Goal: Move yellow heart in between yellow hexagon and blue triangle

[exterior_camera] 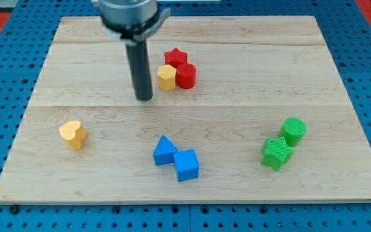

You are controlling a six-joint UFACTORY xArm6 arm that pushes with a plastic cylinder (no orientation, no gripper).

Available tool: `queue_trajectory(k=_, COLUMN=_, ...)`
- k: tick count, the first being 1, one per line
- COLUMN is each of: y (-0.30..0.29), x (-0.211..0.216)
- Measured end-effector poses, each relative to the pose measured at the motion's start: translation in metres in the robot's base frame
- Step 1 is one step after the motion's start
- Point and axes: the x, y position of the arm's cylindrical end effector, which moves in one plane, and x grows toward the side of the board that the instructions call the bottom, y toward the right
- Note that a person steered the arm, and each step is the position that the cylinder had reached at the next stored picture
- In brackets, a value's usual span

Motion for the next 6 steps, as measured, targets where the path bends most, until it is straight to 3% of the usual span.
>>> queue_trajectory(k=1, y=-0.052, x=0.084)
queue_trajectory(k=2, y=-0.131, x=0.104)
queue_trajectory(k=3, y=-0.138, x=0.071)
queue_trajectory(k=4, y=-0.050, x=0.040)
queue_trajectory(k=5, y=0.003, x=0.036)
queue_trajectory(k=6, y=0.016, x=0.053)
